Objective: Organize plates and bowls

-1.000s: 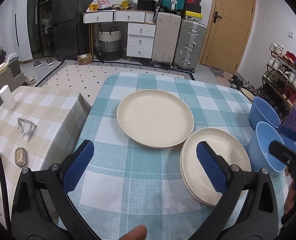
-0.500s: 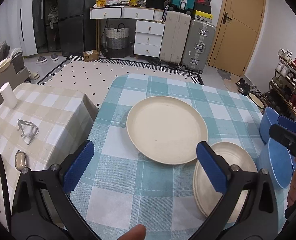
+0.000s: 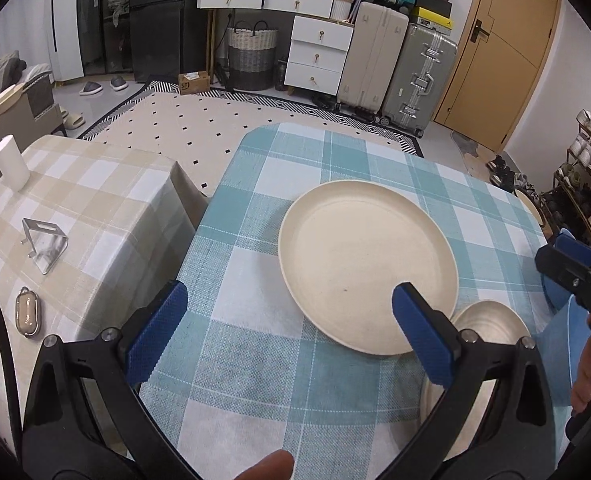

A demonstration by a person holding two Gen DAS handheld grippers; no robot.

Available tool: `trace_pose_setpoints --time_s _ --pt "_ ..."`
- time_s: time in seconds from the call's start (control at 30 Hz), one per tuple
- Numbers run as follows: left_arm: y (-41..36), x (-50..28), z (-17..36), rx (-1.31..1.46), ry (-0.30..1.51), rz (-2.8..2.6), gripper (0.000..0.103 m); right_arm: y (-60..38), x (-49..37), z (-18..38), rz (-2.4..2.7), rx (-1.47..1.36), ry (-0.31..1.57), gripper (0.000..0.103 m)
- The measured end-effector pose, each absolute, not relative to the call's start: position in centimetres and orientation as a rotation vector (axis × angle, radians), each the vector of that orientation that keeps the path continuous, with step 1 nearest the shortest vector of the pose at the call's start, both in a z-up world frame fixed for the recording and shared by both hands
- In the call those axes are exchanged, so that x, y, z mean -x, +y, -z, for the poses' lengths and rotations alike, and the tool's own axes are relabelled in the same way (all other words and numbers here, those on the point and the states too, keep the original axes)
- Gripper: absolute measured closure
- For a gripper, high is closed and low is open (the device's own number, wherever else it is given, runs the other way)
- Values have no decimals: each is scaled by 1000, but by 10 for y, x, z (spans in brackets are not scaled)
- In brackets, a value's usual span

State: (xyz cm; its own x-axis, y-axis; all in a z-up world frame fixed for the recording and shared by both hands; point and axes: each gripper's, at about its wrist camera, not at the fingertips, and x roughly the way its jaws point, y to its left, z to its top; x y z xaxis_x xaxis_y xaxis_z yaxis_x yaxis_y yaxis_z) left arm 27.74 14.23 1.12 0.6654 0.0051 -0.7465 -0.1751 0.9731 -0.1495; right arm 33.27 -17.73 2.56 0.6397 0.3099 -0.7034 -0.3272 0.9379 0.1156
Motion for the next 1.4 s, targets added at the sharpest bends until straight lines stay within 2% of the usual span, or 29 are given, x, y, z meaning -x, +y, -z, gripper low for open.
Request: trace_pose_setpoints --time_s 0.23,0.37,0.63,0.83,1.0,1.13,1.3,1.4 --pt "144 -297 7 227 868 -112 1 -167 -353 2 -378 17 857 1" --pt "143 -308 18 224 894 -101 8 -162 -365 17 -376 14 889 3" --pt "144 -323 37 247 923 -84 17 -155 -383 40 -381 18 951 20" --pt "141 -331 48 245 946 -72 24 -146 -392 53 -361 33 1002 27" --pt "138 -335 55 242 964 -60 36 -142 -397 61 -357 38 1024 31" --pt "138 -337 59 246 972 -55 46 -140 -400 68 -361 30 1039 41" --pt "135 -337 63 241 982 -42 70 -139 -404 75 -355 33 1056 55" --pt "134 -338 65 234 984 -52 77 -139 -405 78 -346 34 1060 65"
